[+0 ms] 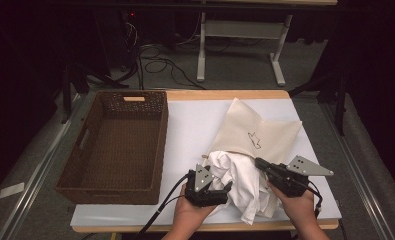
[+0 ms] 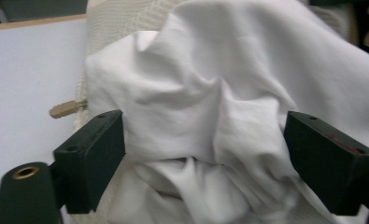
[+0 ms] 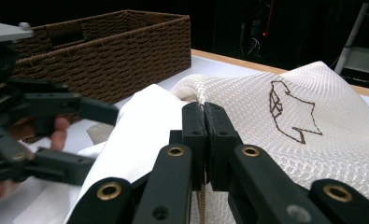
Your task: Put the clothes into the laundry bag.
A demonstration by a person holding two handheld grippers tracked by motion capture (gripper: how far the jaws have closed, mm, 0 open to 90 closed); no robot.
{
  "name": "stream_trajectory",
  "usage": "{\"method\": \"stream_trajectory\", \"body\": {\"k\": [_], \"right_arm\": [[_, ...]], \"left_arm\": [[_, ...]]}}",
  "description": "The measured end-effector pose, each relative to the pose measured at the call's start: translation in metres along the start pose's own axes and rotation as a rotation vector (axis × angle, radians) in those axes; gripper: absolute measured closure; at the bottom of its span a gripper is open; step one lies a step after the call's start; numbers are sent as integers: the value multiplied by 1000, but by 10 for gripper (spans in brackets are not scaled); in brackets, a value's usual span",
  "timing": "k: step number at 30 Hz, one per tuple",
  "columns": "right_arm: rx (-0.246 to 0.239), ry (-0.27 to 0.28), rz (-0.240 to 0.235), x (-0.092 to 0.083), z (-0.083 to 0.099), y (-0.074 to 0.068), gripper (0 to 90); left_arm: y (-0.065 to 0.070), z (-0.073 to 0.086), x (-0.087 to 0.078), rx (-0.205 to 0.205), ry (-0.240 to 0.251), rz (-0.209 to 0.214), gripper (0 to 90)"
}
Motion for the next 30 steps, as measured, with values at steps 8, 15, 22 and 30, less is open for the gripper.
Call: {"method": "stream_trajectory", "body": {"k": [8,15,22,30], "right_arm": [[0,-5,-3,1,2,1,894],[5,-6,-5,1,3,1,894],[1,-12,-13,4,3,-2,894],[3,-1,-18,2,1,-2,894]], "left_arm": [[-7,10,34,-94,-132,73,133],[6,11,37,-71,-160,124,538],[11,7,42,-67,-161,126,670],[5,-4,55,-112,-120,52,683]]}}
Point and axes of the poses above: each handheld gripper's, and its own axes: x roughly forward along the jaws, z roughly out of its underside, y roughly to its right, the point moved 5 cm from there along x, roughly forward along the jaws, and after that the axes turned 12 degrees about y, right-handed, at the moved point
